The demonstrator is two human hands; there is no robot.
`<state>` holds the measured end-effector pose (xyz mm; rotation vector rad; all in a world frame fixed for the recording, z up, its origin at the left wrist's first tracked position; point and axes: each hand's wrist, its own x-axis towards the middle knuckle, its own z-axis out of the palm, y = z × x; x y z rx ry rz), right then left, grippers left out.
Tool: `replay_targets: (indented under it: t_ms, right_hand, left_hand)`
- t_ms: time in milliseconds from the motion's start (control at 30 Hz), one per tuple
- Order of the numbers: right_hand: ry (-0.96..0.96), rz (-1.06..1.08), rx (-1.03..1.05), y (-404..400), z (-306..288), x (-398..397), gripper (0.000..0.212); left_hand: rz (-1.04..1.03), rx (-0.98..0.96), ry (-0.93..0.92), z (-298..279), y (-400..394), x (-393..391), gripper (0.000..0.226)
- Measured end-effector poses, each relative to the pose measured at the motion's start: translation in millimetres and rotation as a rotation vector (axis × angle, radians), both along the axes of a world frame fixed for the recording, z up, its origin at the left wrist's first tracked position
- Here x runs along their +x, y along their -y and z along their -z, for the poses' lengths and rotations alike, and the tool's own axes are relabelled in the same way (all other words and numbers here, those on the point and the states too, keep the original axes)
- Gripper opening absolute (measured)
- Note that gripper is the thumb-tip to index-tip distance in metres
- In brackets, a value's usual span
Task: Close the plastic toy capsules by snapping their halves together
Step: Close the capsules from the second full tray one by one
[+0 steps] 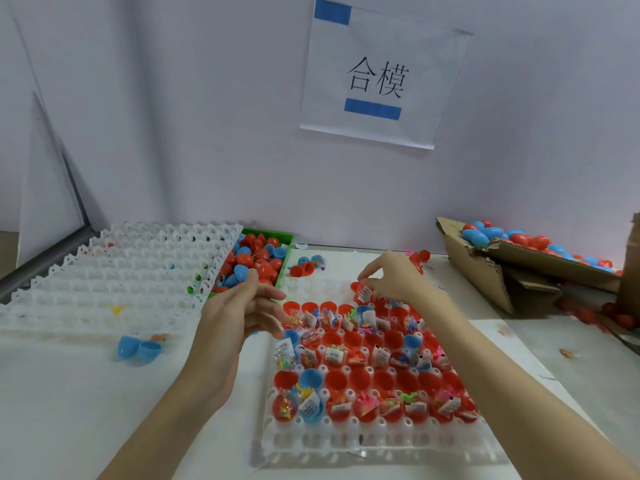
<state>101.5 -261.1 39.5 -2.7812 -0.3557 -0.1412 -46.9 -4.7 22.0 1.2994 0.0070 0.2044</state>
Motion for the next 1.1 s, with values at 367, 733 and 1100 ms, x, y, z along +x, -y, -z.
replay_targets:
  t_ms: [367,733,1100]
  right_hand:
    - [-0.102,-0.042,-0.126,-9.9,-5.7,18.0,0.019]
    - [-0.094,-0.046,-0.068,-22.7,-46.5,1.5,0.019]
    - [-0.128,-0.032,0.156,-67.4,-26.5,-102.0,0.011]
  left_hand:
    - [0.013,-0.013,-0.011,-2.8,0.5,-0.9,0.051]
    - [-0.010,0.458,0.095,4.2,12.4,-4.5,0.013]
    - [-0.108,0.998,0.603,18.4,31.1,-12.9,0.031]
